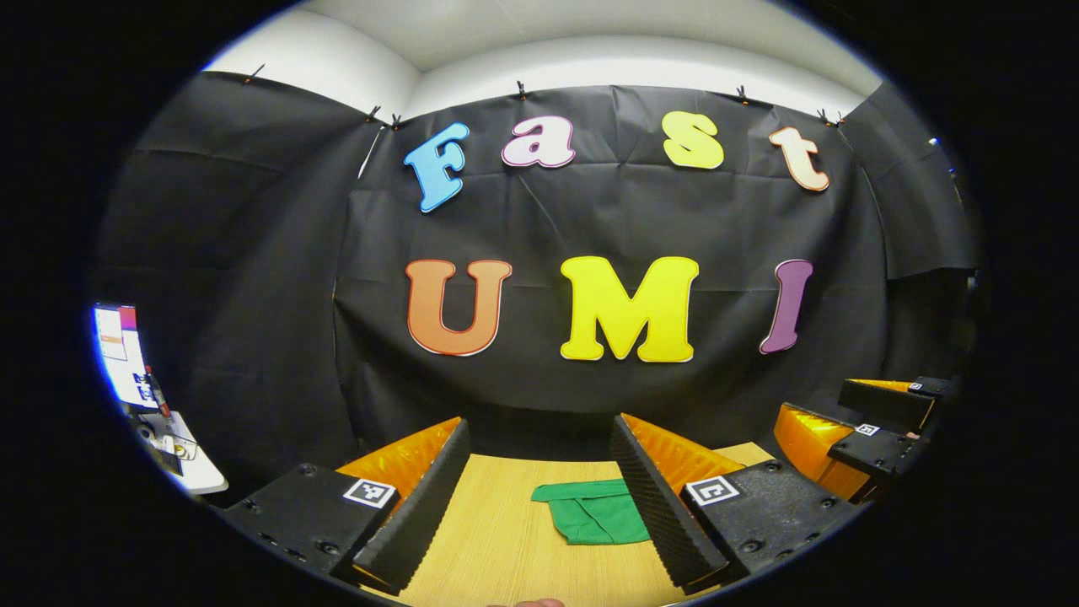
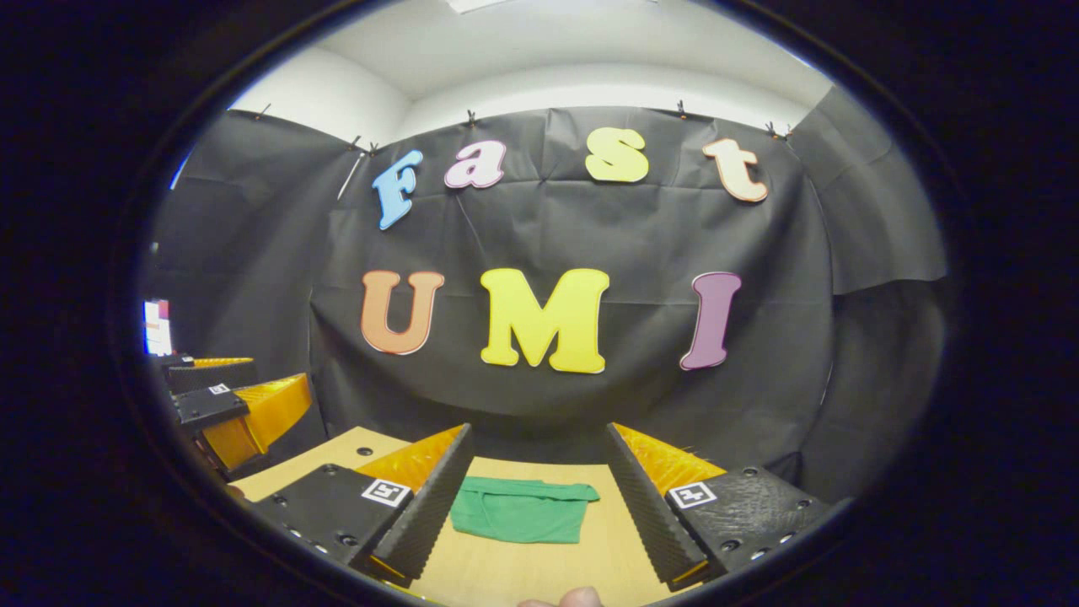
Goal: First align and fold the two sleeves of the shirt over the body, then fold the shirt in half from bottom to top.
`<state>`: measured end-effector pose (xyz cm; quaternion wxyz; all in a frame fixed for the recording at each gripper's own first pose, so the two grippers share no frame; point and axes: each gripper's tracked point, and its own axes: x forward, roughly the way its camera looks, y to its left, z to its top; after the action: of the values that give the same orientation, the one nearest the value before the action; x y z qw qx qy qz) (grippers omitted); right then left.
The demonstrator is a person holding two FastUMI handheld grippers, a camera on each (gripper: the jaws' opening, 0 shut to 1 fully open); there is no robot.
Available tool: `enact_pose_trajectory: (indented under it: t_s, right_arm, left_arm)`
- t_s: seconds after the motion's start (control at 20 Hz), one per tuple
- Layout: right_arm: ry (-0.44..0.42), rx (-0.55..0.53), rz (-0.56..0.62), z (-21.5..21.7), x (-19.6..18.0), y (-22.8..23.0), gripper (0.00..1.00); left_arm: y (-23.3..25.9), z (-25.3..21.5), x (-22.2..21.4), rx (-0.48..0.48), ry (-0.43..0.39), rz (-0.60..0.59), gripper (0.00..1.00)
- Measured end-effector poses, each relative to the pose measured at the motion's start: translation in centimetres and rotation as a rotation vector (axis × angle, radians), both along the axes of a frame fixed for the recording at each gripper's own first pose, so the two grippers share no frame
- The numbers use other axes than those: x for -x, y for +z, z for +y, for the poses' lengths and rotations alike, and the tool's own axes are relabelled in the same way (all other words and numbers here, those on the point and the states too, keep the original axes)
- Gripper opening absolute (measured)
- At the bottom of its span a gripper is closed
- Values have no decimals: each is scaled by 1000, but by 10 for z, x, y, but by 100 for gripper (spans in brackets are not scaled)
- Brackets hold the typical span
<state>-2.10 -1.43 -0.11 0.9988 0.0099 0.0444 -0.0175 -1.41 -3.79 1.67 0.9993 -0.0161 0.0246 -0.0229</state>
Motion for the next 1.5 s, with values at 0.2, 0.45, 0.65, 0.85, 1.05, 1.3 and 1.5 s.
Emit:
enact_pose_trajectory:
  t_s: [0.2, 0.45, 0.65, 0.85, 1.05, 1.3, 1.5]
  right_arm:
    - [26, -8, 7, 10, 1, 0, 96]
    - [59, -37, 2, 25, -5, 3, 96]
    - [74, -31, -2, 32, -14, 3, 95]
    - [92, -16, -12, 37, -18, 6, 96]
    - [92, -8, -22, 38, -25, 8, 94]
    - [70, -17, 8, 30, -29, 0, 95]
    - [58, -36, -13, 27, -33, 12, 95]
  left_arm:
    - [1, 1, -2, -9, -3, 9, 100]
    - [-6, -3, -4, -39, -20, 33, 100]
    - [-1, -1, -11, -42, -21, 14, 100]
    - [-6, 5, -15, -29, -7, 26, 100]
    - [-5, 6, -19, -23, -5, 18, 100]
    - [-3, 4, -22, -37, -18, 20, 100]
    - [1, 6, -26, -31, -9, 15, 100]
